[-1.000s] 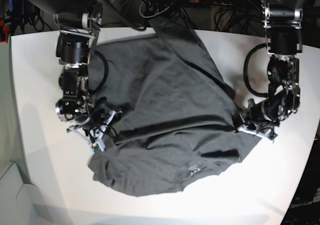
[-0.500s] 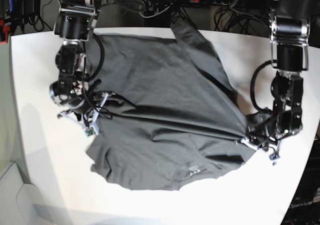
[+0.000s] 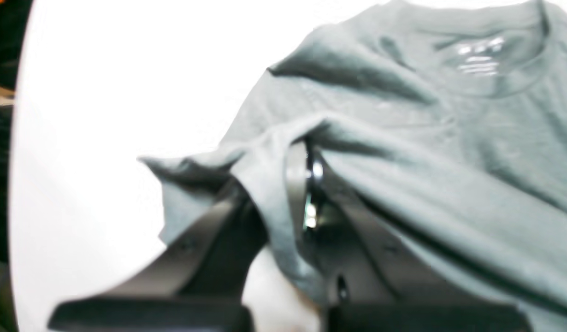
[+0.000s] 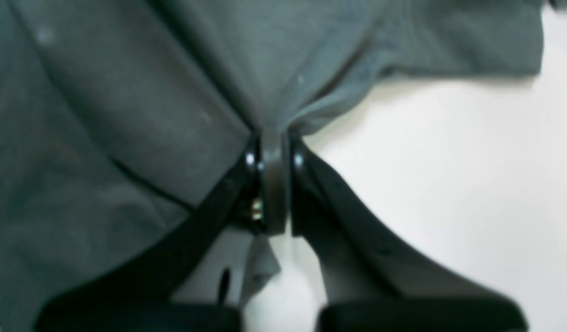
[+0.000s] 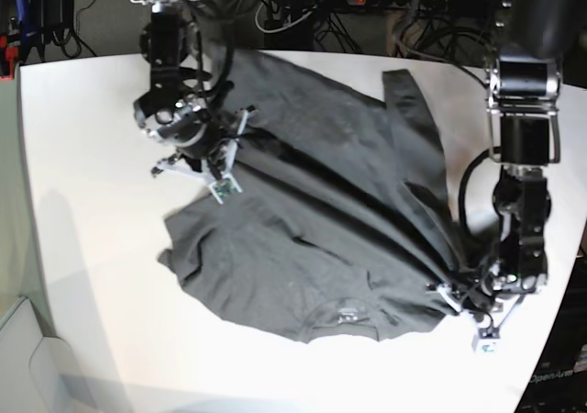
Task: Layout the t-shirt on the table in an organized manner, then fold the t-shirt properly
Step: 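Lift the shirt with both grippers and drag it toward the right gripper's side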
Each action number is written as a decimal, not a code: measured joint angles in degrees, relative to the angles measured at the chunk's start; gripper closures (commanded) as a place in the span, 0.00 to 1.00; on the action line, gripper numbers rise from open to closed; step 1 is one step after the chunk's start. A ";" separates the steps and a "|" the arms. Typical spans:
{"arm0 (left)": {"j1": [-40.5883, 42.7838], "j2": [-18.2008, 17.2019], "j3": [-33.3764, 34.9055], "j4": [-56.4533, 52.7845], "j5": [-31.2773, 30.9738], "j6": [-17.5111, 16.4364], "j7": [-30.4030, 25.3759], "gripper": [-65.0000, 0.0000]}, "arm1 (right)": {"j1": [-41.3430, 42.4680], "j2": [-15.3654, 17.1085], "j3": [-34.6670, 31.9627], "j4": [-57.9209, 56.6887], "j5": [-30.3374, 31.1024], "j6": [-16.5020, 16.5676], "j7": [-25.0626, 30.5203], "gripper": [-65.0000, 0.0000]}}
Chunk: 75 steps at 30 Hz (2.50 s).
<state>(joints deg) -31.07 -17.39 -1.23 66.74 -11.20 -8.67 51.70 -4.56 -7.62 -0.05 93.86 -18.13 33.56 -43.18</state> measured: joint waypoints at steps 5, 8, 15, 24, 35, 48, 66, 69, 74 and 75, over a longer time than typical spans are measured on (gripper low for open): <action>-0.81 3.02 3.10 0.02 8.09 -5.44 -0.35 0.99 | -0.92 -1.14 -7.17 1.99 0.33 -0.20 -3.85 1.00; -0.44 3.56 6.64 0.02 13.33 -8.09 -0.83 0.99 | -1.38 -0.57 -12.61 2.08 -0.59 -0.52 -5.70 1.00; -0.37 3.28 10.12 0.44 24.83 -9.60 -0.94 0.99 | -2.29 -0.81 -27.34 1.90 0.33 -0.15 -5.49 1.00; -0.42 4.09 6.75 0.72 30.25 -9.44 -0.92 0.99 | 2.78 -0.85 -29.44 2.12 16.24 -0.20 -5.70 1.00; 1.03 6.21 -6.49 0.74 31.56 -9.53 -0.46 0.96 | 3.23 -0.68 -27.34 2.14 17.35 -0.20 -6.32 0.99; 5.99 7.56 -6.62 6.38 30.95 -9.57 -0.50 0.34 | 1.60 -0.09 -27.78 6.19 17.40 -0.17 -6.34 0.71; 33.24 15.30 -6.93 39.41 29.33 -9.27 15.47 0.34 | 4.94 13.42 -24.96 14.25 17.57 0.02 -6.56 0.71; 38.05 16.50 -6.67 37.92 28.50 -9.14 15.47 0.34 | 7.72 13.81 -23.34 14.21 17.73 0.00 -6.29 0.71; 41.24 17.46 -7.48 34.84 29.57 -8.92 10.80 0.34 | 13.18 13.73 -21.53 11.58 17.99 0.04 -6.49 0.71; 41.68 18.05 -8.44 34.07 28.57 -9.07 9.97 0.34 | 14.71 13.49 -21.51 10.47 18.05 0.07 -6.16 0.71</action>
<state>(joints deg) 10.61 0.67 -9.67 100.82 17.37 -17.74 61.67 10.15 5.87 -21.56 104.33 -0.08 33.63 -49.34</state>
